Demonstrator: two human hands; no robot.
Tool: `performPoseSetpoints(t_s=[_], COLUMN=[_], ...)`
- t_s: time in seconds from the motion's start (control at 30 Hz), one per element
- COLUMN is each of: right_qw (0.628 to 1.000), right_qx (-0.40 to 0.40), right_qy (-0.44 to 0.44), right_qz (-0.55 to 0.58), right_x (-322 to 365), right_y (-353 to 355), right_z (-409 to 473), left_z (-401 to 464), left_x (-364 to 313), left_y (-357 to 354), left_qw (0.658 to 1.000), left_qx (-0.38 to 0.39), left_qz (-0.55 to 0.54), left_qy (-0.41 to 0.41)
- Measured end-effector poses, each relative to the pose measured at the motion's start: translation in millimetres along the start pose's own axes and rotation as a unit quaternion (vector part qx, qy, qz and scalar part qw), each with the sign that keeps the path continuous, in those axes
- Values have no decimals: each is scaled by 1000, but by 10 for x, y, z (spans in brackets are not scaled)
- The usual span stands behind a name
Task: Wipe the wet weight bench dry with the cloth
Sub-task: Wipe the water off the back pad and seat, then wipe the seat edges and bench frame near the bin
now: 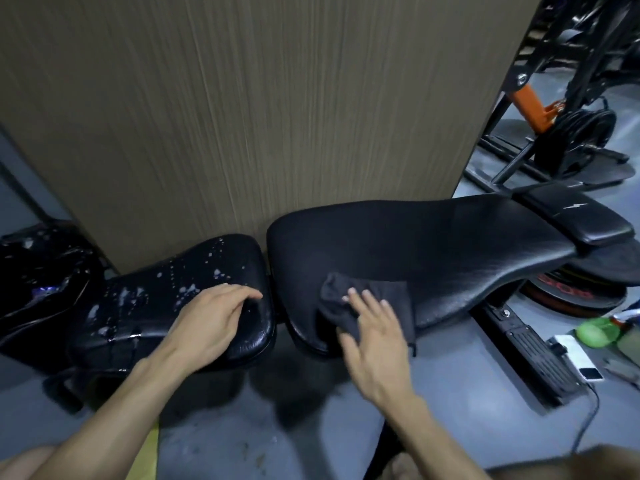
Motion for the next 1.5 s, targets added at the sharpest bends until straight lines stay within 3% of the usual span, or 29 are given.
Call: performPoseSetpoints(t_s=[0.13, 0.27, 0.33, 0.47, 0.67, 0.83, 1.03, 1.1, 1.23, 1.4, 1.5], right_qw=[990, 997, 997, 991, 956, 938, 906, 880, 860, 831, 827], right_qx=[86, 74, 61, 60, 153, 186, 225, 230, 261, 284, 285], right_qy=[105, 17, 7, 77, 215, 267, 335, 385, 400, 440, 444], right_qz=[-23, -32, -40, -91, -132, -118, -129, -158, -177, -189, -194], right_x=[190, -363, -318, 161, 823, 991, 1490, 1869, 2283, 1725, 1776], right_y=[-138, 155, 165, -174, -772, -1010, -1476, -1750, -2018, -1596, -1667], right_z=[-71, 181, 200, 35, -158, -309, -262, -146, 77, -211, -259], left_z=[-239, -549, -726, -1058, -1350, -1537, -2004, -2061, -2098, -2064, -2099], left_x=[63, 267, 361, 465, 505, 593, 766, 848, 980, 1241, 1388], left_y=[94, 347, 466, 476, 160, -115, -216, -183, -134, -207, -255], left_qw=[999, 986, 979, 964, 923, 823, 622, 576, 539, 515, 498], left_qx=[-6, -39, -56, -89, -118, -199, -381, -421, -445, -431, -437], left_qz=[-36, -101, -108, -116, -173, -331, -425, -436, -433, -456, -464], left_qy=[37, 127, 165, 222, 323, 416, 535, 549, 569, 584, 587])
Point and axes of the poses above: each hand's wrist, its own z-axis towards the middle knuckle, its own y-axis out of the back of the hand, x = y × z, the point moved 7 cm from there along z, towards the middle knuckle, and after that the axes turned 9 degrees about z, right-handed, at the moved point
